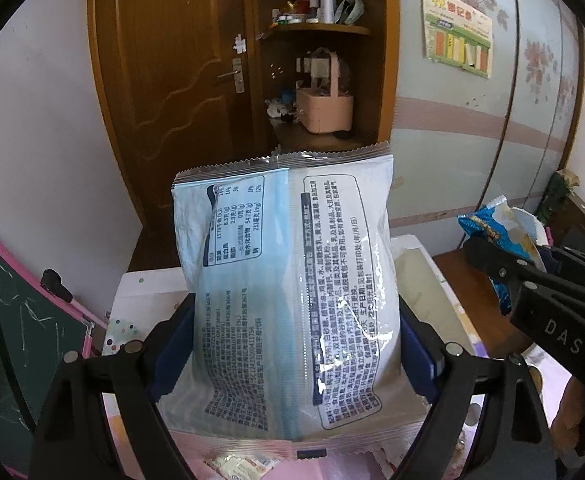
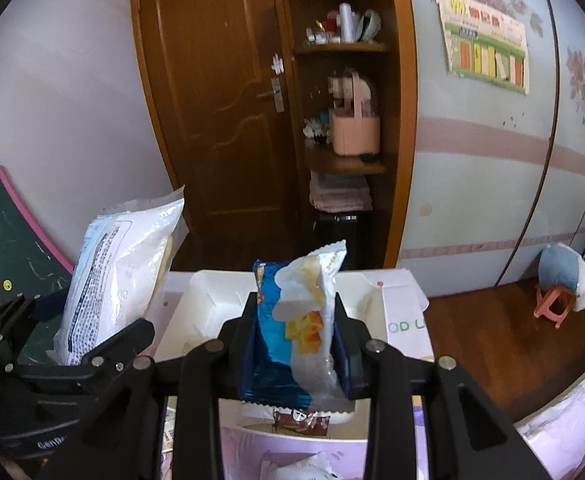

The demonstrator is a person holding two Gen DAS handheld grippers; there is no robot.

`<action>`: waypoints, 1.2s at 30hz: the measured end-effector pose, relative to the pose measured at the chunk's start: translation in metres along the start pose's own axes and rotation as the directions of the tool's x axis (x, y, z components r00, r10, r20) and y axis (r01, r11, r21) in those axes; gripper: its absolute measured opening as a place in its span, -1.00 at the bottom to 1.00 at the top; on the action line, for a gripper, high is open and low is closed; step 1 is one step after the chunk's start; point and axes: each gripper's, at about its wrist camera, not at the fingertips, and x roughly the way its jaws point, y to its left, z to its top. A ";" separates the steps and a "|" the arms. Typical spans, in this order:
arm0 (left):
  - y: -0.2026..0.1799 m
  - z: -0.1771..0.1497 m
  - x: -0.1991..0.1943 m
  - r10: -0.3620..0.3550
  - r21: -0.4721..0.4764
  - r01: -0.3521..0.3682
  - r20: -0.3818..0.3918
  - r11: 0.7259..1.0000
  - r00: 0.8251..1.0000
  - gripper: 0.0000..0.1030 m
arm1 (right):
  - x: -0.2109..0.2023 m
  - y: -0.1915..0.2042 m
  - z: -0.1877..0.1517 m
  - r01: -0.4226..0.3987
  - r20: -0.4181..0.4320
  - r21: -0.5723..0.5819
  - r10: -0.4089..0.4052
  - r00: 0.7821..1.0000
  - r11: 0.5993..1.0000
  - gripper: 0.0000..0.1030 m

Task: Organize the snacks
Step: 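Lift both packs and carry them toward the white basket, then open both tools to drop the biscuit pack and blue snack bag into the basket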

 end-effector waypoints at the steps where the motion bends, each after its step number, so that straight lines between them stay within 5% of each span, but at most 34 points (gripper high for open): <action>1: 0.001 0.000 0.008 0.007 -0.004 -0.007 -0.007 1.000 1.000 0.72 | 0.006 0.000 -0.001 0.001 -0.012 0.002 -0.001 1.000 1.000 -0.38; 21: 0.006 -0.025 0.103 0.042 0.018 -0.041 -0.125 0.999 0.991 0.76 | 0.105 -0.005 -0.028 0.030 -0.231 0.019 -0.025 0.973 0.999 -0.35; 28: 0.003 -0.031 0.105 0.055 0.049 -0.049 -0.128 0.998 0.990 0.89 | 0.112 -0.004 -0.034 0.055 -0.249 0.003 -0.052 0.967 0.998 0.14; 33: 0.013 -0.032 0.100 0.012 -0.017 -0.015 -0.142 1.000 0.990 0.99 | 0.105 -0.008 -0.034 0.062 -0.221 0.017 -0.057 0.974 0.998 0.50; 36: 0.017 -0.031 0.093 0.011 -0.033 -0.016 -0.136 0.999 0.991 0.99 | 0.098 -0.006 -0.035 0.058 -0.217 0.015 -0.054 0.975 0.998 0.56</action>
